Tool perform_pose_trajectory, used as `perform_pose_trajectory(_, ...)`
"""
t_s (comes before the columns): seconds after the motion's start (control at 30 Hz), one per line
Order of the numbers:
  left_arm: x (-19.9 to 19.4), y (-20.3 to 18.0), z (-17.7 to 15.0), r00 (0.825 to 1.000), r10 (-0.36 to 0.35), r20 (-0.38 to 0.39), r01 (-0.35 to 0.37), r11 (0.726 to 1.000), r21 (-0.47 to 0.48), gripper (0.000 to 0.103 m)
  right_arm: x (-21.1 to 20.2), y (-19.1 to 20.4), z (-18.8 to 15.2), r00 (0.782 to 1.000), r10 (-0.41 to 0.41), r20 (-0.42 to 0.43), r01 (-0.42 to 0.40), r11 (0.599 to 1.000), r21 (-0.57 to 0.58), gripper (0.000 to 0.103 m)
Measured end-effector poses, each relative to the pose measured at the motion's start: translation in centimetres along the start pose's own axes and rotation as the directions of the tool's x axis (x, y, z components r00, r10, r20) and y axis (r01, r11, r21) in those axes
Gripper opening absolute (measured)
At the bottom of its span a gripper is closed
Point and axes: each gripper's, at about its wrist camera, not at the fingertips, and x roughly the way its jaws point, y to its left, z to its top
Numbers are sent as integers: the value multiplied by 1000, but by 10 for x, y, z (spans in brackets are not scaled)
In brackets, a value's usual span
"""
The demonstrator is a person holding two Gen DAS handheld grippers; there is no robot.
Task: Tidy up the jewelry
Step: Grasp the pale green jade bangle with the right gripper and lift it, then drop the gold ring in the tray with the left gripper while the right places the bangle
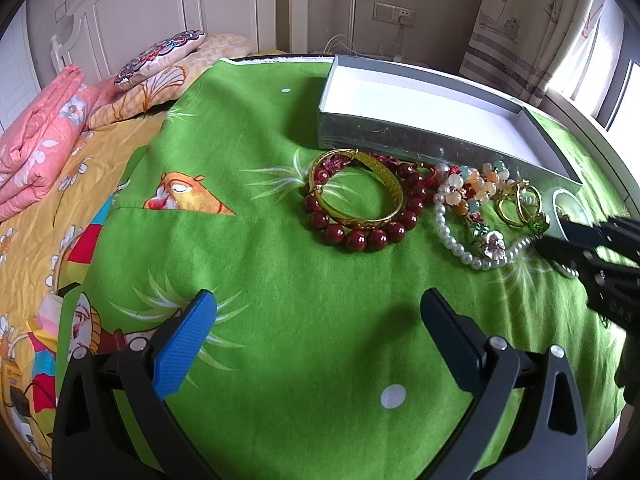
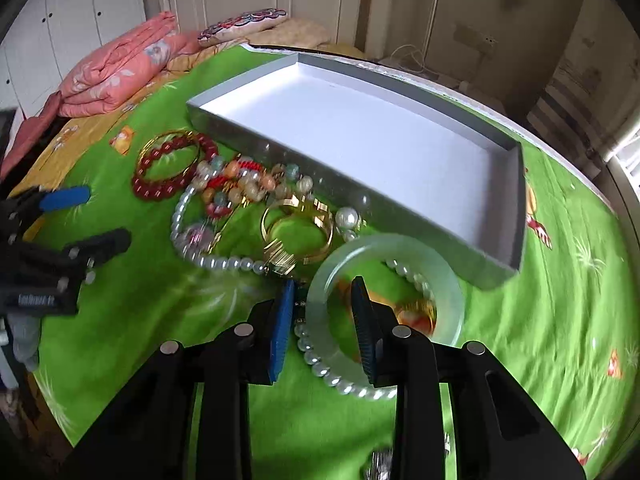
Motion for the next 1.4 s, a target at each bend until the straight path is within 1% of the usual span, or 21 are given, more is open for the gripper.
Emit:
perform_pose_trajectory(0.07,0,0,0,1000,2,-1,-2,1000,2,101,3,-5,3,999,36,12,-36,999,30,26)
perform_pose_trajectory(0.17,0,0,0,1000,1,0,-1,1000,0,101,-4,-12,-6,994,97,49,-100,993,65,18)
perform_pose_trajectory(0.2,0,0,0,1000,1,0,-1,1000,0,101,-9,-17,-11,988,130,80,-137,987,85,15)
perform_pose_trajectory(0.27,0,0,0,1000,1,0,-1,1000,0,101,-20,-26,-22,973,192,131,-208,971,115,15)
perform_pose_trajectory(0.33,0,0,0,1000,4,-1,-4,1000,3,101,-27,-33,-31,956,244,161,-266,954,136,15)
perform_pose_trajectory(0.37,0,-1,0,1000,5,-1,-5,1000,3,101,-30,-39,-36,941,285,183,-314,935,162,15)
perform_pose_trajectory(0.4,0,-1,0,1000,6,-2,-6,1000,3,101,-35,-46,-40,919,327,220,-369,911,183,15)
perform_pose_trajectory(0.43,0,-1,1,1000,7,-3,-7,1000,3,101,-40,-54,-44,888,373,270,-431,880,200,15)
perform_pose_trajectory(0.47,0,-1,1,1000,5,-1,-5,1000,2,101,-44,-60,-48,862,403,307,-474,855,210,15)
perform_pose_trajectory(0.57,-3,2,1,1000,-24,10,24,999,-28,100,-52,-77,-60,793,466,393,-579,777,247,15)
perform_pose_trajectory(0.6,-4,3,2,999,-30,11,30,999,-40,100,-55,-81,-64,769,481,421,-608,754,248,15)
perform_pose_trajectory(0.63,-6,3,2,999,-47,12,48,997,-56,99,-57,-84,-66,753,490,440,-626,739,248,15)
perform_pose_trajectory(0.73,-11,-4,3,986,-165,24,167,980,-107,99,-64,-97,-71,686,514,514,-691,682,240,15)
perform_pose_trajectory(0.8,-16,-19,5,982,-186,45,189,978,-88,96,-67,-101,-73,658,523,541,-716,657,235,15)
perform_pose_trajectory(0.87,-20,-38,10,980,-185,73,189,981,-50,96,-70,-106,-75,633,526,568,-735,638,229,15)
perform_pose_trajectory(0.97,-16,-72,19,978,-191,88,191,981,9,91,-78,-111,-83,607,510,610,-746,630,217,15)
perform_pose_trajectory(1.03,-8,-88,24,978,-191,82,190,981,31,80,-82,-116,-88,599,492,632,-748,624,224,15)
perform_pose_trajectory(1.1,1,-102,30,976,-206,76,204,978,35,72,-82,-120,-92,596,481,643,-752,616,235,15)
perform_pose_trajectory(1.13,3,-107,32,973,-217,76,215,976,32,71,-82,-121,-93,595,477,647,-752,614,240,15)
perform_pose_trajectory(1.2,9,-117,36,971,-226,77,224,974,34,71,-82,-122,-93,594,473,651,-753,613,241,15)
perform_pose_trajectory(1.4,21,-143,49,980,-181,83,173,980,100,70,-84,-118,-95,599,470,648,-741,632,226,15)
